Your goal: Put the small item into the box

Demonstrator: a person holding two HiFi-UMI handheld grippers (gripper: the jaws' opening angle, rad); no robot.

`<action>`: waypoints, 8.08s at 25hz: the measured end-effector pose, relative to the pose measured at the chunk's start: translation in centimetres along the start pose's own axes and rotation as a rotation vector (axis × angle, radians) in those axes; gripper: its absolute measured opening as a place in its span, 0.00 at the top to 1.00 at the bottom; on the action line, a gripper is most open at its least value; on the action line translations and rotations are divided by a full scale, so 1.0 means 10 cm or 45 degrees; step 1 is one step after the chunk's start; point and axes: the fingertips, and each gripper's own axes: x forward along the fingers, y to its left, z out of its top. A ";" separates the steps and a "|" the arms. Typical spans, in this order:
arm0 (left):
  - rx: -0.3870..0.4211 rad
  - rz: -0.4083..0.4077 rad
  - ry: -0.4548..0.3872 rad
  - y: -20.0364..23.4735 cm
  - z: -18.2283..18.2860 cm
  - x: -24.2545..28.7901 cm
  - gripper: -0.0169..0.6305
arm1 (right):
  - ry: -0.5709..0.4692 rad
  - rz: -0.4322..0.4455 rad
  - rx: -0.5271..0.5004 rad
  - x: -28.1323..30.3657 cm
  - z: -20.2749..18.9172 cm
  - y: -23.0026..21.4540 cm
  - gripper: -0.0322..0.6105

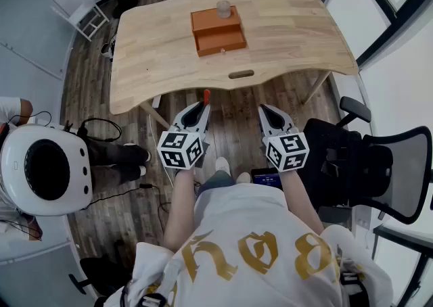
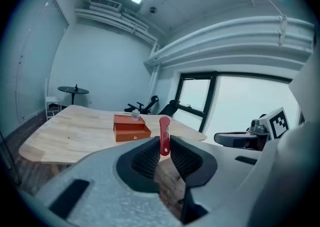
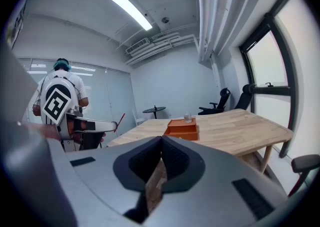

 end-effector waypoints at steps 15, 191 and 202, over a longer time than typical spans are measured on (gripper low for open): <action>-0.022 0.000 0.000 0.01 -0.06 0.14 0.88 | 0.018 0.067 0.037 0.08 -0.06 -0.06 0.93; 0.484 -0.347 1.118 2.30 -0.70 4.53 0.88 | 0.440 -0.087 0.211 4.36 -0.06 -2.28 0.93; 0.495 -0.317 1.106 2.31 -0.72 4.56 0.87 | 0.449 -0.076 0.215 4.37 -0.09 -2.28 0.93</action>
